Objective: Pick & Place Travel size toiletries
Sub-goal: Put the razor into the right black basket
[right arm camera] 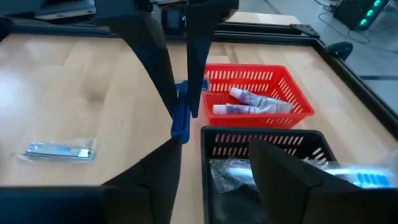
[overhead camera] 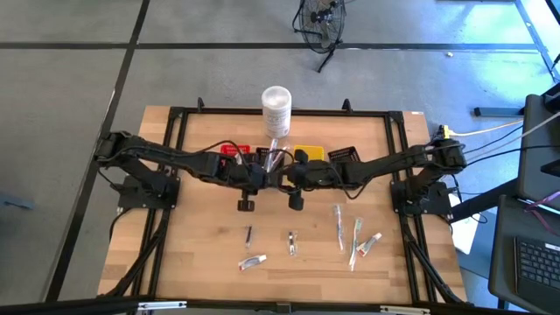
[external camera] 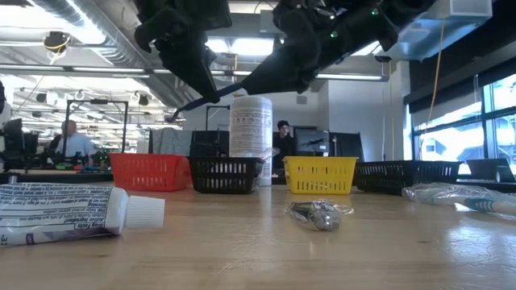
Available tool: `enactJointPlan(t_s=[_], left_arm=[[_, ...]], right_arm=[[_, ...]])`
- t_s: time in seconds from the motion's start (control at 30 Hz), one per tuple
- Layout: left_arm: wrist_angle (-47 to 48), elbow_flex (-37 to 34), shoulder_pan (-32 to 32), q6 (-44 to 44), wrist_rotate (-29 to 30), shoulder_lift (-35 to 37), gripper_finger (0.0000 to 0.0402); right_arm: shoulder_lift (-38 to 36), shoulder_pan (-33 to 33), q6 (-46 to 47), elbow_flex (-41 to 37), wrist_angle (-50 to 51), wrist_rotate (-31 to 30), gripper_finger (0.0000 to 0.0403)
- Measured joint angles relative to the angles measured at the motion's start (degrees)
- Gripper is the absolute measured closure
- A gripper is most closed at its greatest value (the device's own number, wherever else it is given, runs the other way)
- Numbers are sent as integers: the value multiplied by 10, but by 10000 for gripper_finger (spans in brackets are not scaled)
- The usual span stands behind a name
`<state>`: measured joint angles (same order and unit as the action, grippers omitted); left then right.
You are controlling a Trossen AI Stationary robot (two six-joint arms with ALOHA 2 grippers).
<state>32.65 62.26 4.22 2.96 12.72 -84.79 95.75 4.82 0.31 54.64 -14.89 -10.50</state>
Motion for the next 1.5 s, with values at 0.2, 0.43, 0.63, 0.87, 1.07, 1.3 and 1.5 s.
enactJointPlan(t_s=[0.2, 0.43, 0.63, 0.87, 1.07, 1.3, 1.5], left_arm=[[-22, 2, -10, 0, 3, 0, 362], [-19, 1, -10, 1, 9, 0, 362], [-44, 1, -10, 3, 11, 0, 363], [-44, 1, -10, -2, 11, 0, 362], [-43, 1, -10, -3, 11, 0, 363], [-46, 1, -10, -2, 11, 0, 363], [-46, 0, -10, -1, 10, 0, 362]], right_arm=[[6, 0, -21, 7, -2, 1, 187], [7, 2, -20, 7, 10, 2, 204], [7, -3, -23, 7, -10, 22, 223], [7, -3, -26, 7, -16, 26, 249], [7, -3, -28, 7, -19, 26, 289], [7, -5, -27, 7, -19, 29, 335], [7, -7, -9, 7, -16, 39, 359]])
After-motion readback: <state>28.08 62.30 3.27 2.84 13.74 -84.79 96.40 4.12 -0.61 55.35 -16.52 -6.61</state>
